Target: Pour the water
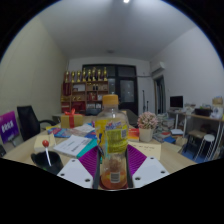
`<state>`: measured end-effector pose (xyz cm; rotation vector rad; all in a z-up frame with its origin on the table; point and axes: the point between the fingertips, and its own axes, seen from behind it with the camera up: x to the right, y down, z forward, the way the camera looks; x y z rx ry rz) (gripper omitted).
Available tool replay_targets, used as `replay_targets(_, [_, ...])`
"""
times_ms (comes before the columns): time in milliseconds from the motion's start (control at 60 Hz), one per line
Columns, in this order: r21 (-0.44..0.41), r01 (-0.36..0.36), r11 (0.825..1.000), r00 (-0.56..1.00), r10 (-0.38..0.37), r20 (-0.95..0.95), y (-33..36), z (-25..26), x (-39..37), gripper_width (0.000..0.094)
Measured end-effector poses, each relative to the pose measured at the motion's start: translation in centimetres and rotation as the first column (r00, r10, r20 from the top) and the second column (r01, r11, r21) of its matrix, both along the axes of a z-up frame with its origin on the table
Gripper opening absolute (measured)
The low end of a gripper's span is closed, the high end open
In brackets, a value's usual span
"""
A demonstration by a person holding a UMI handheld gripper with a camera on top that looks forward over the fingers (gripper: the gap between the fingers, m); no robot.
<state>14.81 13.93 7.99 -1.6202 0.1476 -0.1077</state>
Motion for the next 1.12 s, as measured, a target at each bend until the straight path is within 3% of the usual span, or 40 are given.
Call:
replay_targets(183, [0.034,0.012,0.999,0.998,-0.013,0.056,0.1,0.4,-0.3,0.0394])
replay_targets(250, [0.016,0.019,1.0,0.999,-0.019,0.036,-0.3,0.5,0.1,0.053])
replay_targets(300, [-0.02,0.021,1.0,1.0,-0.02,0.022,-0.7,0.5,0.5,0.057])
replay_targets(367, [-0.092,0.028,0.995,1.0,-0.029,-0.007,-2.7,-1.8,1.9,0.0731])
replay_targets(417, [-0.098,0.012,0.995,0.999,-0.015,-0.032,-3.8,-1.5,1.7,0.0856])
replay_targets(550, [-0.111,0.008,0.994,0.998,-0.014,-0.057,-7.5,0.1,0.1,0.0843])
replay_targets(767, [-0.114,0.033,0.993,0.998,-0.04,-0.056,-19.2,1.8,-0.8,0.084])
replay_targets(1117, [-0.064,0.019,0.998,0.99,-0.028,-0.139,-31.6,3.0,-1.8,0.084])
